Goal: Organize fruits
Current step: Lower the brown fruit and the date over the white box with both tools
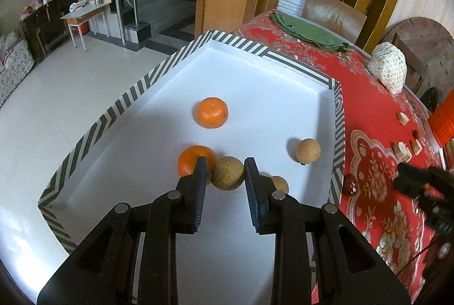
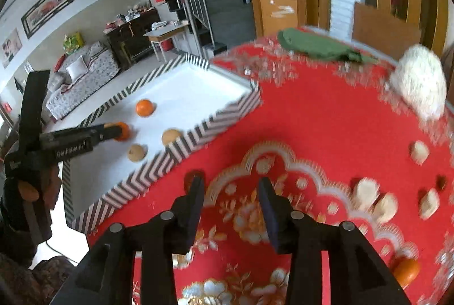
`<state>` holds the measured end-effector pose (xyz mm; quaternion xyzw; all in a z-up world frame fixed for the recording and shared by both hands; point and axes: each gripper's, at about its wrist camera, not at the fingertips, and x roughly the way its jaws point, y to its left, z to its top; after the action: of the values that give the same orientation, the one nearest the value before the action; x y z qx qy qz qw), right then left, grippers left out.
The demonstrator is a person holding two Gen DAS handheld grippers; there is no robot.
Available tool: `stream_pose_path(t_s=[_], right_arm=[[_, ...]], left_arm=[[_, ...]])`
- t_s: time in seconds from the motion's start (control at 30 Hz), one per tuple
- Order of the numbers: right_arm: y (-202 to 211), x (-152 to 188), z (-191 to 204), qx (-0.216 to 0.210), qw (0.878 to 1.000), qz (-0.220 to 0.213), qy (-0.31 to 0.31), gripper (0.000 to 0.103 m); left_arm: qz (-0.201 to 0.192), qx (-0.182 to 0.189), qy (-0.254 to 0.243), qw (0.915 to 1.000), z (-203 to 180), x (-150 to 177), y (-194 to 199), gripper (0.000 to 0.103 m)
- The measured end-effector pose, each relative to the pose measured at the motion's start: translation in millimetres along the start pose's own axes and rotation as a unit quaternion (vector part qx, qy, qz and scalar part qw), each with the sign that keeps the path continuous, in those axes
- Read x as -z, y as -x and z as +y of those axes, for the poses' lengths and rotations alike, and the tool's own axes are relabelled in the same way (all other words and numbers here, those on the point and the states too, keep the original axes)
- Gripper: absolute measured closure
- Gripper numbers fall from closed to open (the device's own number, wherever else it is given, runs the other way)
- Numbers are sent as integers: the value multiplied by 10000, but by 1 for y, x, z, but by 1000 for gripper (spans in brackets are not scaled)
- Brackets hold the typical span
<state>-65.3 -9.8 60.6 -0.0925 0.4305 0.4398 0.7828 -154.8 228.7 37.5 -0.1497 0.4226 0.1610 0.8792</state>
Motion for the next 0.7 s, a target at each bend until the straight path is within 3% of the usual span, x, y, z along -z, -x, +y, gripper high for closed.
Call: stream_pose_path(t_s=[0.2,0.37,0.47,0.7], right_arm=[[-35,-4,31,-255,9984,259,425,65],[-65,-11,37,-11,9964,493,688,68],[-64,-9,39,32,9945,524,903,79],[-54,-11,36,76,9938,527,978,82]], left_arm=[[-35,4,-37,10000,3,2,7,78],[-30,-56,16,10000,9,3,10,78],[-30,-89,58,9999,14,3,10,78],[17,-121,110,9999,19,6,9,78]])
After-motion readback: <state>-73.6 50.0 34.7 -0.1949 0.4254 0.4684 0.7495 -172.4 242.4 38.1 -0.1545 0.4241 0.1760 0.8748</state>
